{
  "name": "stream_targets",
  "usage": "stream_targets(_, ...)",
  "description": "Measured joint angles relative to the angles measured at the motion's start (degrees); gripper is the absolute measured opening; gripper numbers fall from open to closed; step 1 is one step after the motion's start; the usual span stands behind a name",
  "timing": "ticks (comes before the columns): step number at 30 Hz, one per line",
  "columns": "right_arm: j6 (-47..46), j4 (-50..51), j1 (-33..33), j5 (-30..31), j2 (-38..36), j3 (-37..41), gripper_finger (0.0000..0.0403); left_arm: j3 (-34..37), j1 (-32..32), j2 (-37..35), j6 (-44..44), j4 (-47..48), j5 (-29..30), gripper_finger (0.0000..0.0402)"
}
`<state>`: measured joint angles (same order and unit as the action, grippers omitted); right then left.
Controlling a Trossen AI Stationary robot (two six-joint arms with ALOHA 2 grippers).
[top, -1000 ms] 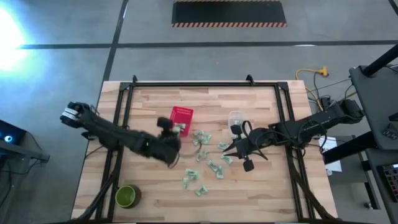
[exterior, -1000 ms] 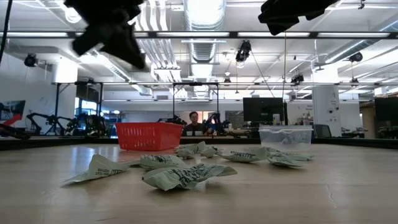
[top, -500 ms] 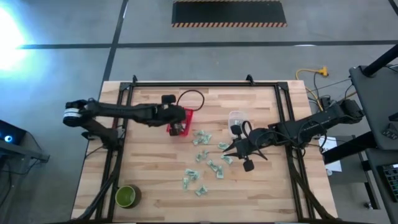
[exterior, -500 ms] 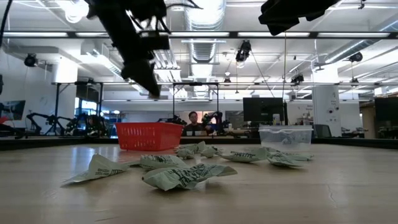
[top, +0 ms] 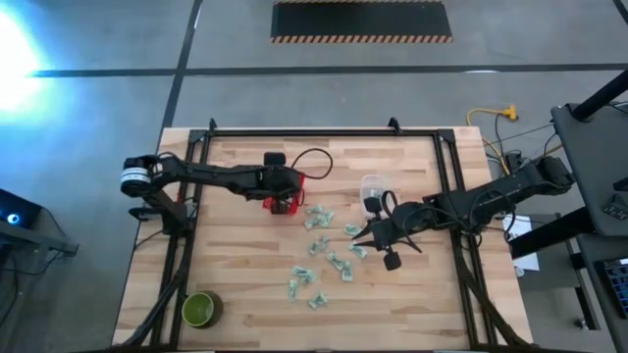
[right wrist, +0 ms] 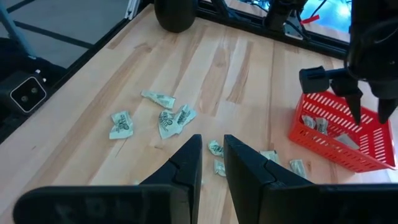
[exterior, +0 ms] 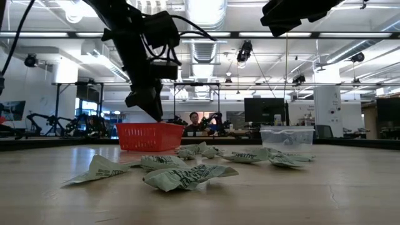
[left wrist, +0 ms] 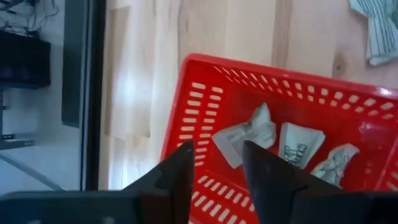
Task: Pick and place items into bin
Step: Put the stevia packet into the red bin, then put the stevia packet into the transparent bin
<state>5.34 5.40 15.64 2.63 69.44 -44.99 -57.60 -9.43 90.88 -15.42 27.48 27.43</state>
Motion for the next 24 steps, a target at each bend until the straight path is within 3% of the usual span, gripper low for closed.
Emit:
stream_targets(7,-1.79,0.36,-0.01,-0.09,0.03,1.47,0.0057,-2.03,1.48,-4.76,5.21,6.24,-0.16,0.0141)
stream_targets(13,-4.46,-1.32,0.10,-0.11,1.99,4.70,0.0057,-0.76,8.17,-11.20,9.01,10.12,-1.23,0.0141)
stream_targets(20,-5.46,-10.78,0.66,-0.20,12.60,4.69,0.0060,0.62,18.59,-16.54,13.62,9.82,-0.30,0.0141)
stream_targets(24,-5.94,-11.27,0.63,-0.16,18.81,2.22,0.0087,1.81,23.52,-18.09,15.37,8.11,1.63,0.0141)
